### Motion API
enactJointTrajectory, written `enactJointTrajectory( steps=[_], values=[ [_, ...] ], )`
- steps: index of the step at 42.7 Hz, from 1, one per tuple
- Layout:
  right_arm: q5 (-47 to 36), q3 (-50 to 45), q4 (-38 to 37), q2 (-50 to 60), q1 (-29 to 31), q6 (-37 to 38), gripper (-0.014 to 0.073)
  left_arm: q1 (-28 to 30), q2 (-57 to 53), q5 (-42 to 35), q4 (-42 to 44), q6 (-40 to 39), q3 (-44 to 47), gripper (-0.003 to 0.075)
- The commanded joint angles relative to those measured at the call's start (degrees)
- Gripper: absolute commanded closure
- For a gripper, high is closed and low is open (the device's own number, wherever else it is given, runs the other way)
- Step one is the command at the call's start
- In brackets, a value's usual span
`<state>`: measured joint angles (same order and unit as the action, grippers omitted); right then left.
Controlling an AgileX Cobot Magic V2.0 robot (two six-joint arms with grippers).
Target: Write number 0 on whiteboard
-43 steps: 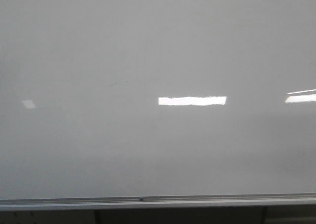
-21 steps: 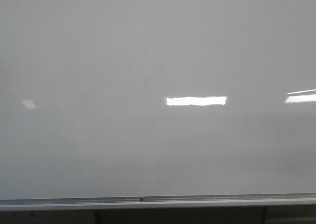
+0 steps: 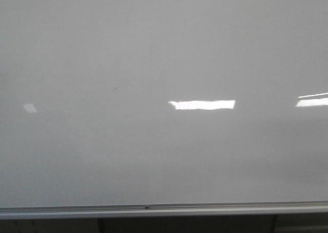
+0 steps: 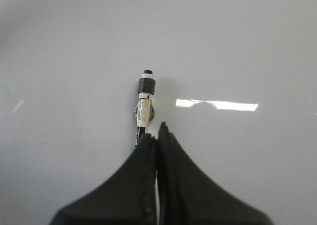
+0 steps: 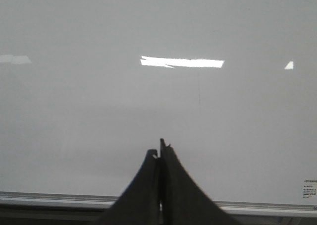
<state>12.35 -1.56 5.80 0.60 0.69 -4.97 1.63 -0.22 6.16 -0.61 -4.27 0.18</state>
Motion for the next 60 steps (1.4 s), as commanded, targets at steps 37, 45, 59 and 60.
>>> enactJointTrajectory(
  steps=[37, 45, 59, 60],
  values=[
    [8.56, 28.48, 1.51, -16.08, 0.46, 0.08, 0.0661, 0.07, 17.97, 13.36, 4.23, -0.28, -24.91, 0.0740],
    [7.66, 28.48, 1.51, -16.78, 0.46, 0.08, 0.0619, 0.07, 19.79, 13.25, 4.12, -0.28, -24.91, 0.0659],
    [7.64, 28.43, 1.51, -16.78, 0.46, 0.08, -0.0013, 0.07, 19.79, 13.25, 4.47, -0.28, -24.27, 0.0026],
    [7.64, 28.43, 1.51, -16.78, 0.46, 0.08, -0.0034, 0.07, 19.79, 13.11, 4.47, -0.28, -23.95, 0.0035]
  ],
)
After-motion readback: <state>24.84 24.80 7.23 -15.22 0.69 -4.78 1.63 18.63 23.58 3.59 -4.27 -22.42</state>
